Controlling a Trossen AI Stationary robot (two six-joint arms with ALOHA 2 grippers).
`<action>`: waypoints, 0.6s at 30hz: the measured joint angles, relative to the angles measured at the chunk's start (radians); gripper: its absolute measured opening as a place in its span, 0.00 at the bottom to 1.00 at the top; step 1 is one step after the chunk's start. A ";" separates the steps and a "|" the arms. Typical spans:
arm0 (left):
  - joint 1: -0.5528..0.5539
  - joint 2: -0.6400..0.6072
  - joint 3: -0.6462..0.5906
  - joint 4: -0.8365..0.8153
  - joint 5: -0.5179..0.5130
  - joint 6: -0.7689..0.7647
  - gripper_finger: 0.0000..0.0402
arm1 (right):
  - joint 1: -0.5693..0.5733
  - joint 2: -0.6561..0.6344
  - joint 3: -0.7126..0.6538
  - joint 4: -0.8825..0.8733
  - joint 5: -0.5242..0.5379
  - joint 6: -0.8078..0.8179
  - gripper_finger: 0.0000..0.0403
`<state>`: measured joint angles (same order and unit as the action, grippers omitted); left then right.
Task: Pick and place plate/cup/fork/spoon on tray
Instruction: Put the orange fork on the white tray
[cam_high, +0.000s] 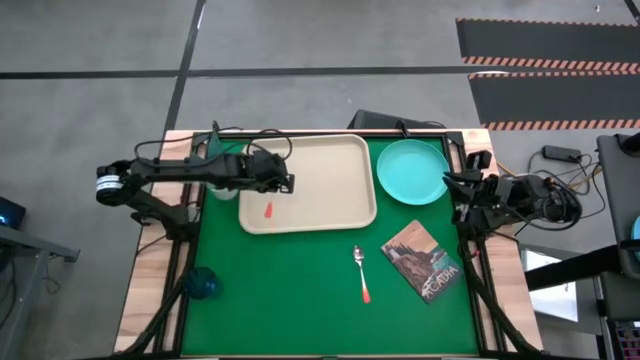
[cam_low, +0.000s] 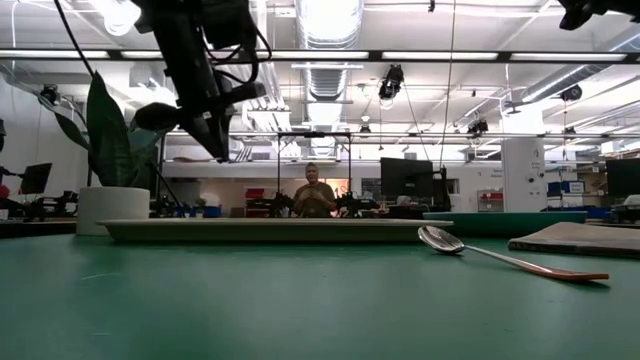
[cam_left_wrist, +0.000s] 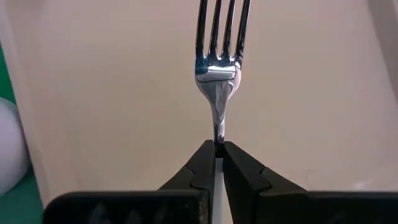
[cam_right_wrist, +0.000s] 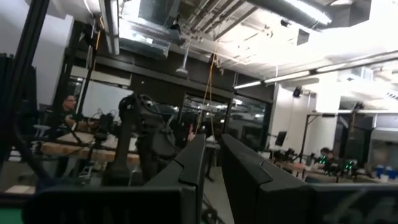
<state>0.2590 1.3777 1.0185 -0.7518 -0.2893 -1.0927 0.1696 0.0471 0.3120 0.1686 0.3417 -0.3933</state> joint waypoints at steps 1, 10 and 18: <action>0.005 0.000 -0.003 0.003 0.008 0.000 0.02 | 0.000 0.000 0.007 -0.017 0.000 0.005 0.11; 0.010 0.000 -0.036 0.000 0.025 -0.009 0.02 | 0.000 0.000 0.023 -0.047 0.002 0.028 0.11; 0.018 0.000 -0.125 0.009 0.032 -0.052 0.02 | 0.000 0.000 0.022 -0.055 0.002 0.028 0.11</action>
<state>0.2768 1.3777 0.8935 -0.7429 -0.2577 -1.1450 0.1696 0.0475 0.3340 0.1140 0.3435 -0.3656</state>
